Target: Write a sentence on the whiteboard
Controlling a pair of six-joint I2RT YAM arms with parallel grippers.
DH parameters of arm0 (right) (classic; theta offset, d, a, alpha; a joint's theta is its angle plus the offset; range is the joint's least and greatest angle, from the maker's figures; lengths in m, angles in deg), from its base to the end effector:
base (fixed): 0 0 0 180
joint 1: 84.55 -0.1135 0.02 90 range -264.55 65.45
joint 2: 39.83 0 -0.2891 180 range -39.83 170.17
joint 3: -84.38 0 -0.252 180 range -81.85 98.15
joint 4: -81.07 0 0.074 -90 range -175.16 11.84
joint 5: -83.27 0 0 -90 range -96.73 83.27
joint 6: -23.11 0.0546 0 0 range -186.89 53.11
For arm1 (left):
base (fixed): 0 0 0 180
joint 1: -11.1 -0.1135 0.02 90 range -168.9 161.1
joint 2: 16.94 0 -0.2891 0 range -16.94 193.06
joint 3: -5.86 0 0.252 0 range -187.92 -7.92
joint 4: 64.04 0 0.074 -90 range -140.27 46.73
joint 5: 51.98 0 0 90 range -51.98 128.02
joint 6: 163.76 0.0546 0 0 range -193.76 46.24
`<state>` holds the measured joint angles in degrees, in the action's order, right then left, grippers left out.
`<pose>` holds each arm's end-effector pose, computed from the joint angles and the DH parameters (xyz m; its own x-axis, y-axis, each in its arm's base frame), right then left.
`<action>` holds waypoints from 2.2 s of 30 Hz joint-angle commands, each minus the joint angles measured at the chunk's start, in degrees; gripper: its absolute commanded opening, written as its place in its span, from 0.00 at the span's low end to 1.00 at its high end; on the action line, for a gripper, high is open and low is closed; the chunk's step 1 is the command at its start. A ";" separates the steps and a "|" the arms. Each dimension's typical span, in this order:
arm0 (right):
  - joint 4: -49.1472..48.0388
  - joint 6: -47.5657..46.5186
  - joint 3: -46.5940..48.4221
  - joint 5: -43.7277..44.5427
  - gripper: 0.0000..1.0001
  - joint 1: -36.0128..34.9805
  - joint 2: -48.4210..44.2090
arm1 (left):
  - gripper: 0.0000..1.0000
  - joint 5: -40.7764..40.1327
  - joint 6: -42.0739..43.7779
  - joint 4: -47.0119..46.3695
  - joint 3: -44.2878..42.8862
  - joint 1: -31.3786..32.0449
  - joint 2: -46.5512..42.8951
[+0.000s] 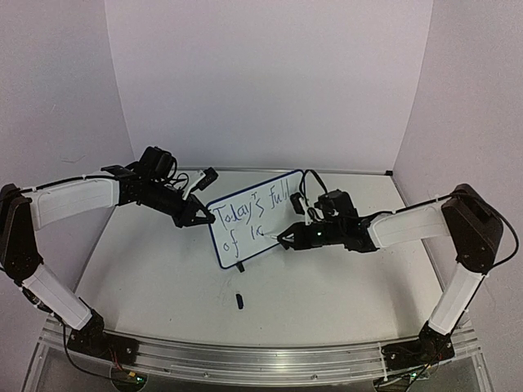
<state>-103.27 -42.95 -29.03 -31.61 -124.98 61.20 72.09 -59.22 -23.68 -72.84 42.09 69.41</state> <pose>0.2820 0.2704 0.1928 -0.7001 -0.1128 -0.7051 -0.6360 0.5474 0.5439 0.2681 -0.1967 0.2798 -0.4290 0.5003 -0.7521 0.8838 0.4045 -0.2351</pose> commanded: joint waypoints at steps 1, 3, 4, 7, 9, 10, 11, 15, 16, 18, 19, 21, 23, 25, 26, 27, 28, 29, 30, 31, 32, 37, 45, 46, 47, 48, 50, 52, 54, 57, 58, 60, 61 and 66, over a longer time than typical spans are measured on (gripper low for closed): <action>-0.52 -1.08 2.82 3.10 0.00 0.27 -2.58 | 0.00 -1.46 1.01 4.61 -0.37 1.01 1.81; -0.44 -1.20 3.05 2.93 0.00 0.32 -3.04 | 0.00 -1.48 1.00 4.61 -0.35 1.01 1.72; -0.44 -1.23 3.28 2.85 0.00 0.33 -3.39 | 0.00 -1.54 0.96 4.63 -0.31 1.01 1.72; -0.44 -1.35 3.56 2.46 0.00 0.34 -4.31 | 0.00 -1.60 0.95 4.61 -0.36 1.03 1.72; -0.44 -1.44 3.61 2.30 0.00 0.31 -4.40 | 0.00 -1.58 0.94 4.61 -0.35 1.01 1.72; -0.44 -1.44 3.61 2.17 0.00 0.32 -4.43 | 0.00 -1.58 0.95 4.61 -0.37 1.01 1.74; -0.44 -1.44 3.61 2.08 0.00 0.32 -4.44 | 0.00 -1.56 1.00 4.61 -0.31 1.01 1.66; -0.44 -1.39 3.55 1.63 0.00 0.30 -3.58 | 0.00 -1.59 0.98 4.61 -0.36 1.01 1.72; -0.44 -1.38 3.54 1.61 0.00 0.32 -3.39 | 0.00 -1.61 0.95 4.61 -0.33 1.01 1.72; -0.44 -1.25 3.23 1.27 0.00 0.27 -2.64 | 0.00 -1.63 0.98 4.61 -0.29 1.01 1.72; -0.44 -1.11 3.01 1.16 0.00 0.26 -2.34 | 0.00 -1.71 0.95 4.62 -0.31 1.01 1.72; -0.44 -0.93 2.40 1.15 0.00 0.31 -1.93 | 0.00 -1.66 1.01 4.61 -0.33 1.01 1.77; -0.44 -0.77 1.69 1.24 0.00 0.30 -1.73 | 0.00 -1.65 0.93 4.61 -0.33 1.04 1.81; -0.46 -0.45 0.73 1.12 0.00 0.33 -1.42 | 0.00 -1.63 1.01 4.61 -0.34 1.01 1.81; -0.56 -0.36 0.54 1.07 0.00 0.30 -1.31 | 0.00 -1.63 0.99 4.61 -0.37 1.05 1.85; -0.67 -0.24 0.14 0.96 0.00 0.34 -1.09 | 0.00 -1.64 1.00 4.61 -0.29 1.01 1.89; -0.74 -0.14 -0.01 0.97 0.00 0.30 -0.90 | 0.00 -1.69 0.99 4.61 -0.31 1.01 1.90; -0.83 -0.05 -0.19 0.93 0.00 0.31 -0.79 | 0.00 -1.68 0.98 4.61 -0.30 1.01 1.90; -0.91 0.00 -0.29 0.88 0.00 0.29 -0.57 | 0.00 -1.64 1.00 4.67 -0.35 1.01 1.90; -0.96 0.04 -0.38 0.81 0.00 0.29 -0.30 | 0.00 -1.66 0.98 4.62 -0.36 1.01 2.01; -1.03 0.11 -0.42 0.74 0.00 0.27 -0.13 | 0.00 -1.64 1.00 4.66 -0.33 1.01 1.99; -1.39 0.30 -0.87 0.66 0.00 0.26 0.77 | 0.00 -1.65 0.99 4.61 -0.29 1.01 1.98; -1.67 0.22 -0.05 -0.05 0.00 0.24 2.97 | 0.00 -1.64 0.99 4.61 -0.29 1.07 1.99; -1.62 0.23 0.03 -0.07 0.00 0.25 3.14 | 0.00 -1.66 0.99 4.61 -0.35 1.04 1.98; -1.66 0.23 0.13 -0.13 0.00 0.18 3.32 | 0.00 -1.63 0.99 4.61 -0.34 1.09 1.98; -1.67 0.23 0.22 -0.23 0.00 0.25 3.41 | 0.00 -1.68 1.00 4.61 -0.30 1.03 2.01; -1.67 0.13 0.39 -0.38 0.00 0.25 3.53 | 0.00 -1.64 0.94 4.61 -0.30 1.01 1.98; -1.67 0.14 0.59 -0.82 0.00 0.24 3.62 | 0.00 -1.68 0.95 4.64 -0.35 1.05 1.98; -1.67 0.14 1.06 -1.69 0.00 0.26 3.64 | 0.00 -1.63 1.01 4.59 -0.35 1.03 2.06; -1.67 0.13 1.55 -2.57 0.00 0.14 3.34 | 0.00 -1.66 0.96 4.61 -0.29 1.05 2.07; -1.67 0.14 1.70 -2.76 0.00 0.10 3.20 | 0.00 -1.66 0.95 4.61 -0.29 1.07 2.07; -1.67 0.12 1.96 -3.32 0.00 0.04 2.83 | 0.00 -1.65 0.96 4.62 -0.34 1.09 2.07; -1.67 0.13 2.01 -3.66 0.00 0.01 2.67 | 0.00 -1.64 0.98 4.61 -0.30 1.10 2.12; -2.34 0.32 1.69 -6.31 0.00 -0.11 -0.33 | 0.00 -1.61 0.96 4.62 -0.32 1.07 2.16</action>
<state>-103.13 -42.80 -28.84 -35.22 -124.98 64.07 72.00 -59.20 -23.72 -72.84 42.15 69.41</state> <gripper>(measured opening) 0.067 0.034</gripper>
